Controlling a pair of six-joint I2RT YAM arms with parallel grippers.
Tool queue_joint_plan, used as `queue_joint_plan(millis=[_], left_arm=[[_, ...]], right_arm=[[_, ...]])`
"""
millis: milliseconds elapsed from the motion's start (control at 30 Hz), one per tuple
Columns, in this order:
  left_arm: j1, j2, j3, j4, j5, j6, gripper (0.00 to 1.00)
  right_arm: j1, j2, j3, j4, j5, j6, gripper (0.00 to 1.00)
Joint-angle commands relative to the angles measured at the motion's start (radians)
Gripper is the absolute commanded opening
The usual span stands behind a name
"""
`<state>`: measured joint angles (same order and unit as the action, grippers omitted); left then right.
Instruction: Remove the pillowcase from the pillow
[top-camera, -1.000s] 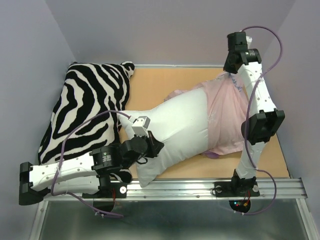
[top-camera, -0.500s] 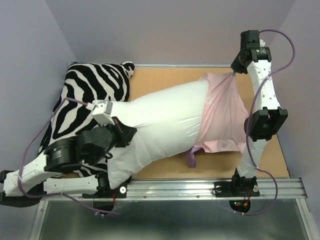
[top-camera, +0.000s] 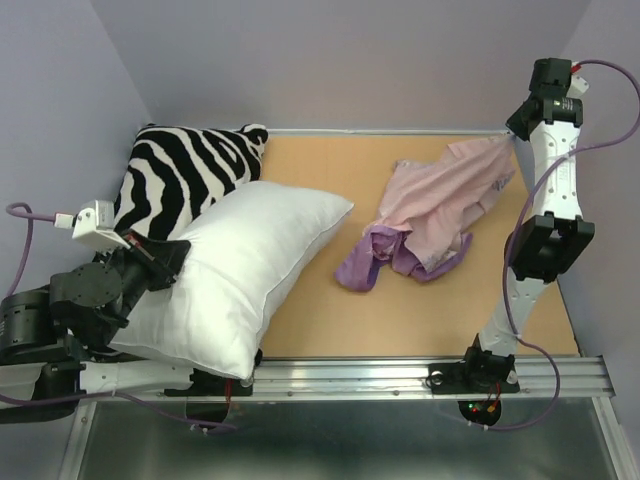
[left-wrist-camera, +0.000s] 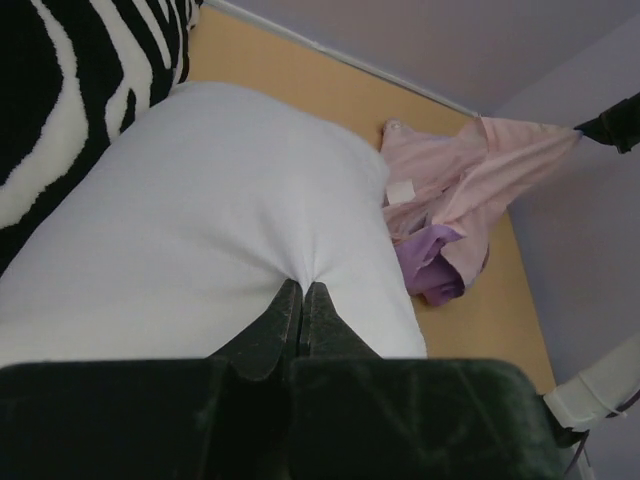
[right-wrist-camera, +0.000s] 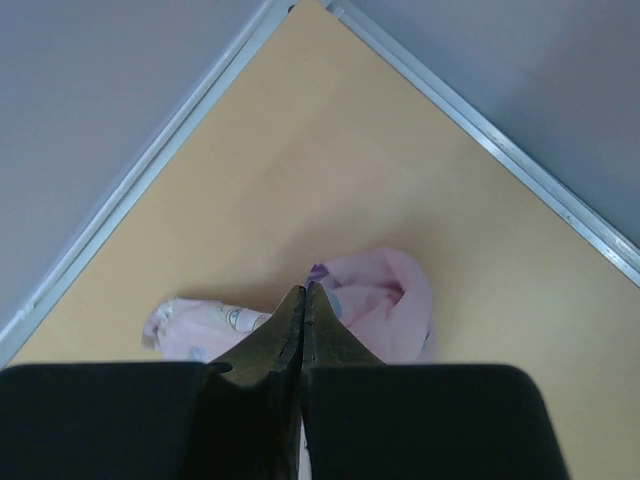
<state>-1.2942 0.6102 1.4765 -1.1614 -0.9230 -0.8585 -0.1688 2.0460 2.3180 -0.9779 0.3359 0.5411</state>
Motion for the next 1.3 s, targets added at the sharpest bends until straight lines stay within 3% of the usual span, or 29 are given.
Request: queue_joint_plan(millis=[0,300,533,700,1033,1267], left_arm=[[0.003,0.019,0.025,0.139,-0.085,0.071,0.00],[0.003,0.189,-0.123,0.518,0.099,0.226,0.00],[0.004,0.423,-0.237,0.767,0.286,0.228,0.00],[0.010,0.545,-0.275,0.890,0.366,0.211,0.00],[0.111,0.758,-0.373,1.123,0.565,0.182,0.00],[0.231,0.847,-0.438,1.259,0.699,0.188,0.00]], right_arm=[[-0.017,-0.015,0.064,0.108,0.042,0.013,0.01],[-0.015,-0.093,0.029,0.130,-0.081,-0.015,0.00],[-0.015,-0.234,-0.078,0.133,-0.178,-0.047,0.00],[0.014,-0.395,-0.256,0.186,-0.218,-0.079,0.01],[0.038,-0.452,-0.462,0.235,-0.222,-0.087,0.01],[0.162,-0.572,-0.842,0.405,-0.206,-0.049,0.01]])
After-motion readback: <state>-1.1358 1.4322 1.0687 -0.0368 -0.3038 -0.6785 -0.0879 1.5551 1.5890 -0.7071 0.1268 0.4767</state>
